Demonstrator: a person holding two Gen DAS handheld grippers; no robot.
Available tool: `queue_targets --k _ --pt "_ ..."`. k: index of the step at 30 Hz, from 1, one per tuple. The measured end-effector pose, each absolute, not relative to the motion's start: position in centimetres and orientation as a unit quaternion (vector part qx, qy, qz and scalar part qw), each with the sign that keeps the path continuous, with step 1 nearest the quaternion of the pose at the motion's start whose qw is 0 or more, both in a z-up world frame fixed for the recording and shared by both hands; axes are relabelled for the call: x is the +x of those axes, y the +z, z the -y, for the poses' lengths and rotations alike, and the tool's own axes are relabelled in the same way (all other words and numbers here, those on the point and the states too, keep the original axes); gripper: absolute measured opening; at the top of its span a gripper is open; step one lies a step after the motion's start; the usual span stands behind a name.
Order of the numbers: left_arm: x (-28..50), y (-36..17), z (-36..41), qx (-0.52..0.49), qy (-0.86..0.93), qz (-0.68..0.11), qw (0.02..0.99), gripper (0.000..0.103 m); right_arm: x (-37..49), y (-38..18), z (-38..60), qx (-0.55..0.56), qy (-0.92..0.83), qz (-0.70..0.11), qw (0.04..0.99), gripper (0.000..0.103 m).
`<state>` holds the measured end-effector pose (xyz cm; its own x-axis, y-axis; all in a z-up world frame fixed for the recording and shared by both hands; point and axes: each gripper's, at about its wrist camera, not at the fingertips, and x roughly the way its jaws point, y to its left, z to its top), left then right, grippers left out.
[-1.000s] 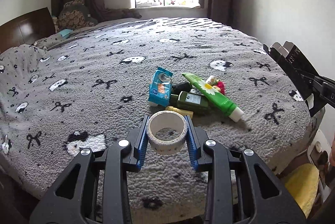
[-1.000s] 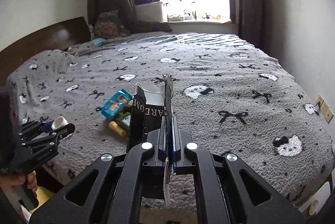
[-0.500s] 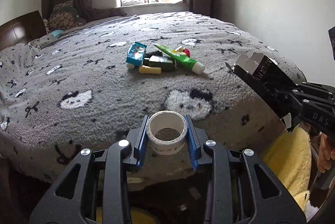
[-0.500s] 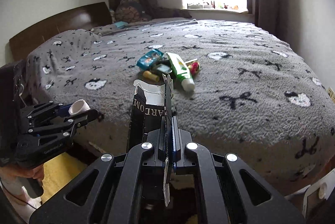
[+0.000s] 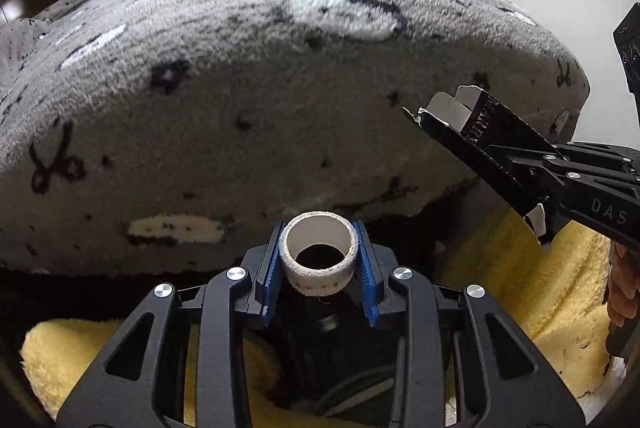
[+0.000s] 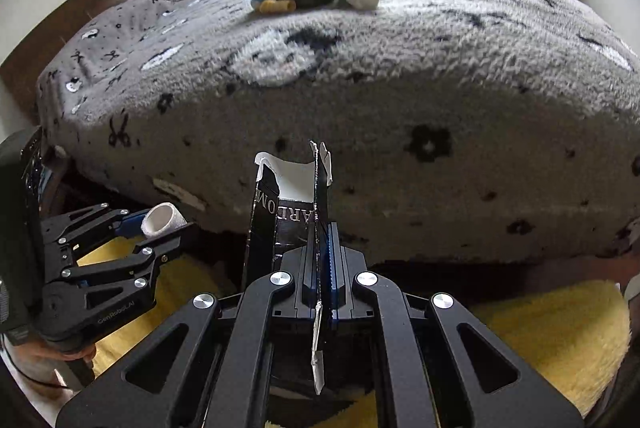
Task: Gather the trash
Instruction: 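Carry the tape roll and black box down below the bed edge, then open both tools to drop the items into the bin and raise them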
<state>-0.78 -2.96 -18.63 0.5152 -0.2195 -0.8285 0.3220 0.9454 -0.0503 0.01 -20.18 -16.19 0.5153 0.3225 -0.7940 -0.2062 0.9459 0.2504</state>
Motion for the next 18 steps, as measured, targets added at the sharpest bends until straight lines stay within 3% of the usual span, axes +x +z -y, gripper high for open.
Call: queue_targets --k 10,18 --pt "-0.7 -24.9 2.2 0.031 -0.158 -0.557 0.815 0.032 0.4 -23.3 18.8 0.093 0.159 -0.586 0.789 0.006" --pt "-0.3 -27.4 2.1 0.028 -0.172 -0.597 0.783 0.032 0.4 -25.5 18.5 0.104 0.166 -0.615 0.764 0.008"
